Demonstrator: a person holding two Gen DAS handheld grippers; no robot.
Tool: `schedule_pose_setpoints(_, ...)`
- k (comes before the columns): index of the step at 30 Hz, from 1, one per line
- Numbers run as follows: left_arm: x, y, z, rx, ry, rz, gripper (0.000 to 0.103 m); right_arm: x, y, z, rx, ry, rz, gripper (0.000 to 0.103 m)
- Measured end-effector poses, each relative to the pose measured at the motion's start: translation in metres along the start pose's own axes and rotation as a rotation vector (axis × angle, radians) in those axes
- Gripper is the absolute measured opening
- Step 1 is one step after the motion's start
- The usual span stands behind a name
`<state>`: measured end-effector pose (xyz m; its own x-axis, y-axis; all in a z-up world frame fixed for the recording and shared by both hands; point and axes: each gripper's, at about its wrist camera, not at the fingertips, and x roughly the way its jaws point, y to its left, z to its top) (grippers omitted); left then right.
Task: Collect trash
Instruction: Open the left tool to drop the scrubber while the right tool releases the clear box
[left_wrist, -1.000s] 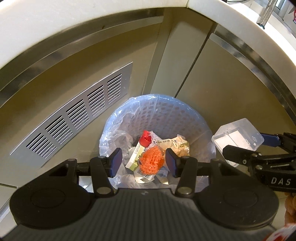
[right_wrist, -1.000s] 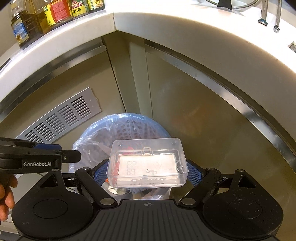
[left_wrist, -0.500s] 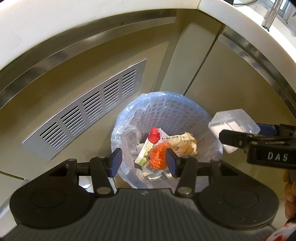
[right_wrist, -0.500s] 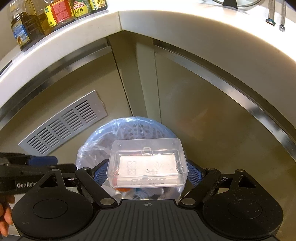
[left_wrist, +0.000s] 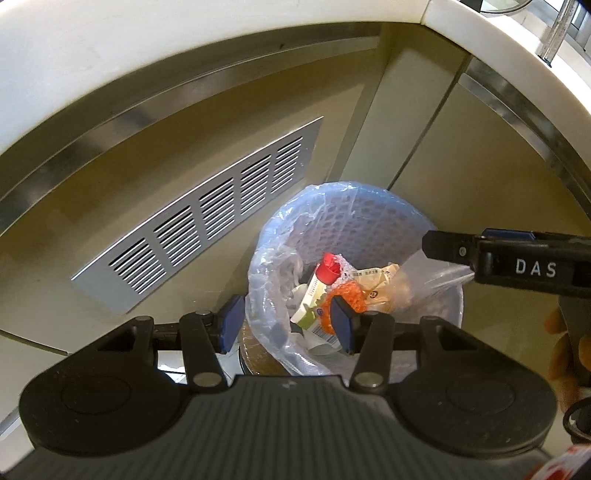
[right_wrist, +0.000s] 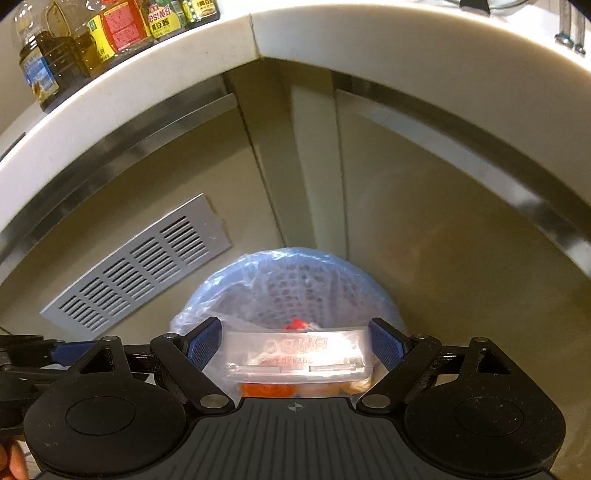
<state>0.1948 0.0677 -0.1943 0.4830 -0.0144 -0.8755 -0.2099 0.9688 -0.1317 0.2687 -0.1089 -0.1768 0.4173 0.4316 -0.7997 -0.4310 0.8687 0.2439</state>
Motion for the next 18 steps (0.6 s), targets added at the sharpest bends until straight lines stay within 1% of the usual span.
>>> schedule_pose_setpoints(3,0.000,0.002,-0.001,-0.002,0.001,0.002,0.047,0.000,0.000,-0.004,-0.011,0.020,-0.010,0.086)
schedule_pose_setpoints(7,0.001,0.003,-0.003,-0.005,0.001,-0.003,0.047,-0.002,-0.006,-0.012,0.010,0.041,-0.018,0.086)
schedule_pose_setpoints(18,-0.009,0.001,-0.009,-0.011,-0.007,-0.025,0.047,-0.019,-0.006,-0.030,0.016,0.063,-0.051,0.086)
